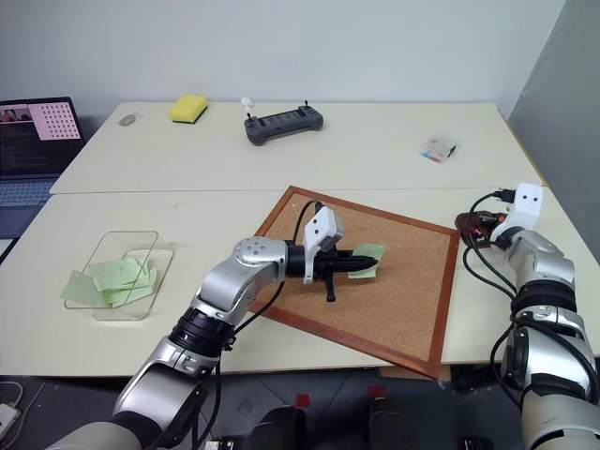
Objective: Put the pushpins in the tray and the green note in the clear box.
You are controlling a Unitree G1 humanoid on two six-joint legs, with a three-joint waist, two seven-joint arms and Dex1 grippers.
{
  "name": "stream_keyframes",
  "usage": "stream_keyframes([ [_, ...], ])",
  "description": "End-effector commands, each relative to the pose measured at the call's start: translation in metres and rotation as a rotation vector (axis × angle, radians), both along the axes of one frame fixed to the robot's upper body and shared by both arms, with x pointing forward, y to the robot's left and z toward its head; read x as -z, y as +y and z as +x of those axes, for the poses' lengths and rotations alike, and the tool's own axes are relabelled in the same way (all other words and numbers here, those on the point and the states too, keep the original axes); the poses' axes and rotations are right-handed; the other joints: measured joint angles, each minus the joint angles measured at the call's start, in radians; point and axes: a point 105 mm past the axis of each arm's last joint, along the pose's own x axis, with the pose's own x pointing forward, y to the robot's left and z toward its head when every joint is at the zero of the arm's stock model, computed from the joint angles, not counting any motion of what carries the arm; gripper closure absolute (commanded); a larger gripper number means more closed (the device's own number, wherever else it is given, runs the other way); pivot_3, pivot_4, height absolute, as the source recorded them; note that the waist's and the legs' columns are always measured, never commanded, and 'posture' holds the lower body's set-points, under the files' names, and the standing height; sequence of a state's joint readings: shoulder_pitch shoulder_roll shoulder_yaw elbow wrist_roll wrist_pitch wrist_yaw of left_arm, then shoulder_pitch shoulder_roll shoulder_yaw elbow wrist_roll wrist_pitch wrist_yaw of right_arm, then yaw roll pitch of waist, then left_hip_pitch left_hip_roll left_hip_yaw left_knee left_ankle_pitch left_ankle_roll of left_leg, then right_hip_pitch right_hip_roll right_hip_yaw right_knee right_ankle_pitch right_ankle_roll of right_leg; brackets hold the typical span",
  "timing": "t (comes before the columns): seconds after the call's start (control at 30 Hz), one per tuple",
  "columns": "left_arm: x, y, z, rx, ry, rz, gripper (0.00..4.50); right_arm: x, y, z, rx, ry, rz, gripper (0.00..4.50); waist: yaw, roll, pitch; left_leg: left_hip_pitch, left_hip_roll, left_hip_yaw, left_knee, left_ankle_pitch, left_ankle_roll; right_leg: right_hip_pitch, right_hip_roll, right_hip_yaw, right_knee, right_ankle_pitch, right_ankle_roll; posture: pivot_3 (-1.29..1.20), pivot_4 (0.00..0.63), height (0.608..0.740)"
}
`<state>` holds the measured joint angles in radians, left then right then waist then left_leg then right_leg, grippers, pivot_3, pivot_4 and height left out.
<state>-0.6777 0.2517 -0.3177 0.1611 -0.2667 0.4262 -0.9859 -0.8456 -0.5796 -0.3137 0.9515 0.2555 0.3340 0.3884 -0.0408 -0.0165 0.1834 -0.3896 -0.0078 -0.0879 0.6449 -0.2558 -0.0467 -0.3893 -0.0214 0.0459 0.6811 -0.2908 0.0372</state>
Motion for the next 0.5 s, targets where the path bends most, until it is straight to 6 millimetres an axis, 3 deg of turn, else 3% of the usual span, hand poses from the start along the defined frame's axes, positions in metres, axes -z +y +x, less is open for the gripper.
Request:
stream_keyframes([
  [0.03,-0.015,-0.003,-0.001,0.021,-0.055,-0.02,4.5,-0.02,-0.006,0.002,0.007,-0.064,-0.023,2.22,0.0,0.0,0.0,0.0,0.0,0.0,0.0,0.0,0.0,0.0,0.0,0.0,0.0,0.0,0.0,0.0,0.15,0.74],
  [0.33,-0.017,-0.005,-0.001,0.036,-0.057,-0.024,4.5,-0.023,-0.011,0.0,0.017,-0.073,-0.029,0.13,-0.001,0.0,0.0,0.0,0.0,0.0,0.0,0.0,0.0,0.0,0.0,0.0,0.0,0.0,0.0,0.0,0.15,0.74],
  [0.5,-0.02,-0.005,0.002,0.024,-0.057,-0.03,4.5,-0.038,-0.012,-0.003,-0.013,-0.124,-0.037,0.05,-0.001,0.0,0.0,0.0,0.0,0.0,0.0,0.0,0.0,0.0,0.0,0.0,0.0,0.0,0.0,0.0,0.15,0.74],
])
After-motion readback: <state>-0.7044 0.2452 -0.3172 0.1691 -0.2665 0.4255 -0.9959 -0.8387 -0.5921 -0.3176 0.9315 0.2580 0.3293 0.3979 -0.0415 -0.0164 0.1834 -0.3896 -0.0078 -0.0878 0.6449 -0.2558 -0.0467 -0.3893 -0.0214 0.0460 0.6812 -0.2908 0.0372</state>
